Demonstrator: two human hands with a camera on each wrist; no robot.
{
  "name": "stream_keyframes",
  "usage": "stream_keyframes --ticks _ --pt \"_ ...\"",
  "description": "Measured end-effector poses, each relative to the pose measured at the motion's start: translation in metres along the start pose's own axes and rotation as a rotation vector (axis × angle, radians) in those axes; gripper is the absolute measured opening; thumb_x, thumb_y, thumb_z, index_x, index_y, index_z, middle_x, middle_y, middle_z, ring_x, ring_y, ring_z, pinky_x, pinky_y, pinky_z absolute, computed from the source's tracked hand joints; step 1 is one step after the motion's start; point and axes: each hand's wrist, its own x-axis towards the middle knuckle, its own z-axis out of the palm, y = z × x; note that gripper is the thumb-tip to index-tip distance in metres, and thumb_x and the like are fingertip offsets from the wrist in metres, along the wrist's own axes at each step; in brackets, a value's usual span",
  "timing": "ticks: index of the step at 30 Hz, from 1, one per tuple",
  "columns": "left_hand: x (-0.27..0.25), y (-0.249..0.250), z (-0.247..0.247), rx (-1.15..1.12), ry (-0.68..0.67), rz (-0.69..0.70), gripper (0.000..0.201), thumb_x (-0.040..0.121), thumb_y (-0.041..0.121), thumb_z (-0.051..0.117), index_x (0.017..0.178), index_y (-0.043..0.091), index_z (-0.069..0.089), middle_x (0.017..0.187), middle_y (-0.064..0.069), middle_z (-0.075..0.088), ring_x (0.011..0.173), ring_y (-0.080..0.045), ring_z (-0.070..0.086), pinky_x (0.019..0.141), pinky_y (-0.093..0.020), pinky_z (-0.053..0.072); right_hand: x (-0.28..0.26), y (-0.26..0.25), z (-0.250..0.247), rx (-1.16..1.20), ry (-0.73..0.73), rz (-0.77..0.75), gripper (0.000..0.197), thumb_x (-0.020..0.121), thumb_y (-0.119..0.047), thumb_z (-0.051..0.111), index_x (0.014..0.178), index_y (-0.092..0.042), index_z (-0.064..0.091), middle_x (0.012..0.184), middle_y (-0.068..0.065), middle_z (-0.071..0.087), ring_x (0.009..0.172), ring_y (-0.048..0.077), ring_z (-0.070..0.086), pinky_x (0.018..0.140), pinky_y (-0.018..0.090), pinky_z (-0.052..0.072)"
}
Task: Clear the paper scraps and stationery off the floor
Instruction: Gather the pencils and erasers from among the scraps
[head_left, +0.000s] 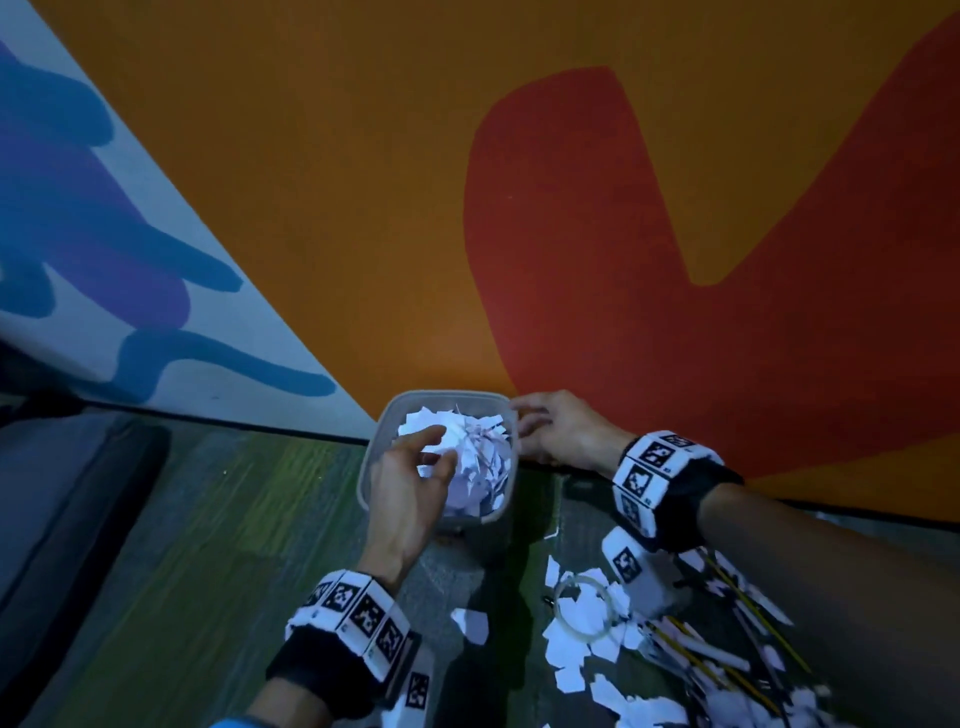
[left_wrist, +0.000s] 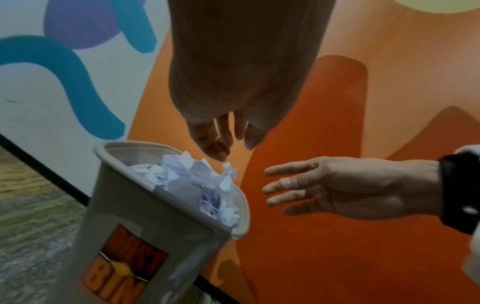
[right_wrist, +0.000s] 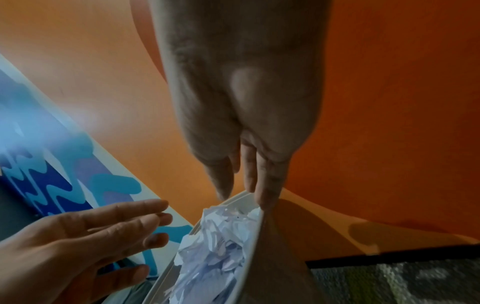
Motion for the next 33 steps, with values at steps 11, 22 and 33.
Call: stream_keyframes --ticks 11,22,33 --pt "-0.061 0.016 0.115 -0.098 -0.359 0.157 0.015 0.093 0.026 0.065 0.104 0.024 0.075 0.101 0.009 0.071 0.089 -0.003 0.067 0.078 -0.025 0.055 -0.085 0.088 -0.042 -0.270 -0.062 0.101 0.031 0.083 -0.021 0.078 0.113 -0.017 0.070 0.096 -0.004 0.069 0.078 0.004 0.063 0.069 0.019 0.052" --pt "-0.114 -0.067 0.224 0.144 -0.816 -0.102 0.030 0.084 0.006 0.057 0.062 0.023 0.068 0.069 0.005 0.070 0.064 -0.007 0.065 0.070 -0.025 0.054 -0.121 0.277 -0.017 -0.509 -0.045 0.351 0.019 0.081 -0.007 0.061 0.070 -0.003 0.075 0.074 0.013 0.072 0.069 0.024 0.066 0.069 0.036 0.056" --pt "-0.163 -0.072 0.316 0.019 -0.628 -0.669 0.052 0.079 0.055 0.074 0.062 0.005 0.070 0.072 -0.014 0.073 0.072 -0.026 0.071 0.069 -0.034 0.057 -0.118 0.337 0.025 -0.535 0.045 0.521 0.037 0.094 -0.020 0.061 0.068 -0.013 0.036 0.066 0.006 0.040 0.070 0.026 0.052 0.067 0.030 0.039"
